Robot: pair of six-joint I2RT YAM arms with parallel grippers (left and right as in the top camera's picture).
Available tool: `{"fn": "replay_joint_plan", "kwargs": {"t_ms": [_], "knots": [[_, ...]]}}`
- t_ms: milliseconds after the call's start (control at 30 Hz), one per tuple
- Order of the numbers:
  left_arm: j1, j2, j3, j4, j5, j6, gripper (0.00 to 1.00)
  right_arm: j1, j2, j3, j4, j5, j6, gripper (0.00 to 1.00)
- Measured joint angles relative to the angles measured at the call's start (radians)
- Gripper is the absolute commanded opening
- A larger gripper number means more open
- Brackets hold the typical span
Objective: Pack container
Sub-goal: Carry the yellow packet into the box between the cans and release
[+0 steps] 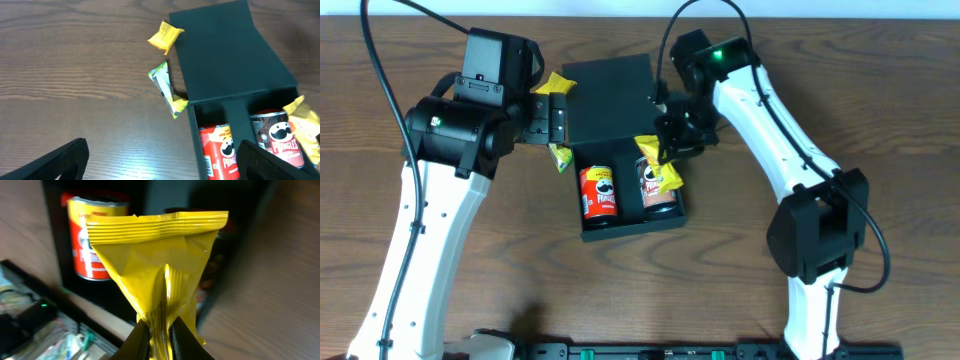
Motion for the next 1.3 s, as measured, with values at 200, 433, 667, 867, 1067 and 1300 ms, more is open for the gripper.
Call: {"fn": "replay_joint_plan", "kwargs": {"t_ms": [200,433,667,867,1067,1300], "knots": [[0.0,0.0,0.0,-0.002,0.0,0.0,0.96,0.055,0.0,0.0,0.053,-0.035,0.129,0.13],[0.0,0.0,0.0,-0.021,0.0,0.001,0.95,0.151,0.0,0.0,0.135,-0.03,0.266,0.16],[0.0,0.0,0.0,-0.039,0.0,0.001,0.95,0.188,0.0,0.0,0.154,0.06,0.294,0.17],[0.0,0.0,0.0,-0.039,0.0,0.001,0.95,0.188,0.0,0.0,0.146,0.113,0.302,0.17],[0.0,0.0,0.0,-0.039,0.0,0.001,0.95,0.188,0.0,0.0,0.124,0.126,0.317,0.16],[0.0,0.0,0.0,-0.039,0.0,0.001,0.95,0.19,0.0,0.0,0.092,0.127,0.34,0.2]]}}
